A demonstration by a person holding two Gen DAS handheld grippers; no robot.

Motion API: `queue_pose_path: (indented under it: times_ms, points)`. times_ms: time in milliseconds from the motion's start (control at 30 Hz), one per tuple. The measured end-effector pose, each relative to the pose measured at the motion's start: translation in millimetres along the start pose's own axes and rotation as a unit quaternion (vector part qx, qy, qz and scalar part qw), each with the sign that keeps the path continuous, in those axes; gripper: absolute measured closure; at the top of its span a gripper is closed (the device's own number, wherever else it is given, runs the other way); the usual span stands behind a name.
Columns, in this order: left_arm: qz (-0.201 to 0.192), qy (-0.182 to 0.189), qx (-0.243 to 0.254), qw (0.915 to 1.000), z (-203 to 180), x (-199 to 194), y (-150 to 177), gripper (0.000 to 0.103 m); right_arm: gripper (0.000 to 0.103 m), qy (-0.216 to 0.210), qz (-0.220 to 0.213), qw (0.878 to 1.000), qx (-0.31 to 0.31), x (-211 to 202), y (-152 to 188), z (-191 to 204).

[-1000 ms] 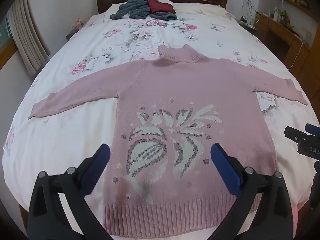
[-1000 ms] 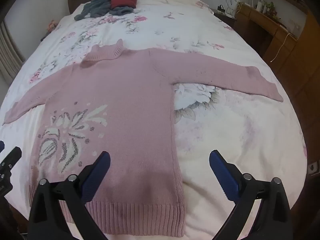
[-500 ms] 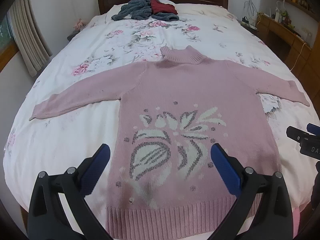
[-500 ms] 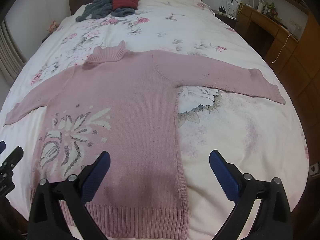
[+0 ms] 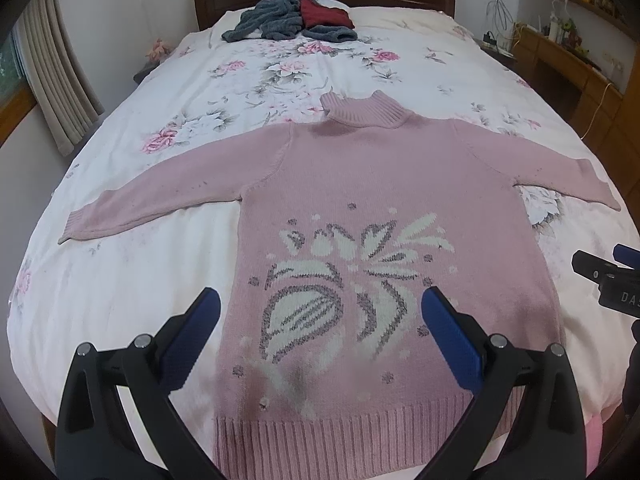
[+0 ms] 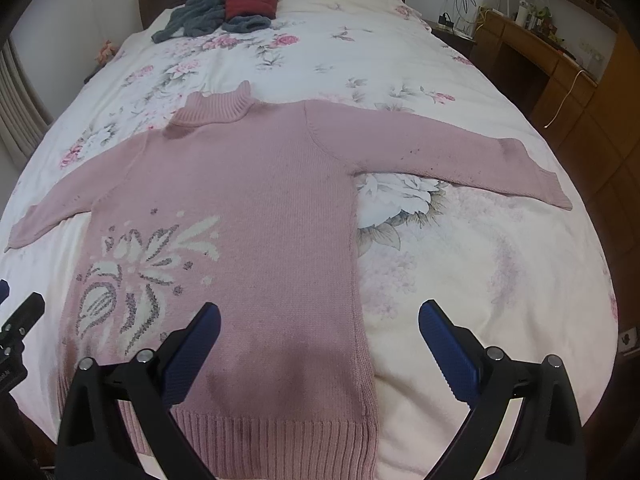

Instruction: Fold small clothes

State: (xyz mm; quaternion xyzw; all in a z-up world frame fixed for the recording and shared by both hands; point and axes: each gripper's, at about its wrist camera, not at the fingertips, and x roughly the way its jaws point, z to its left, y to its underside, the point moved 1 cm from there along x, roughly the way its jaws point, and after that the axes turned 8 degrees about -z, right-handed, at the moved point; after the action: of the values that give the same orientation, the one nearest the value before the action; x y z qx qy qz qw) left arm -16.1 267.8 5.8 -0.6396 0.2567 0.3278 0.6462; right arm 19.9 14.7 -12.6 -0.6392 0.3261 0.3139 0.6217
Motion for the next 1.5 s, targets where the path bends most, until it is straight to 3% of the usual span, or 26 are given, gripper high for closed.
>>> queue_pose_path:
  times_ms: [1500]
  points:
    - [0.003, -0.011, 0.005, 0.9999, 5.2, 0.7, 4.8, 0.003, 0.004, -0.003, -0.002, 1.000, 0.001, -0.5, -2.5, -2.4]
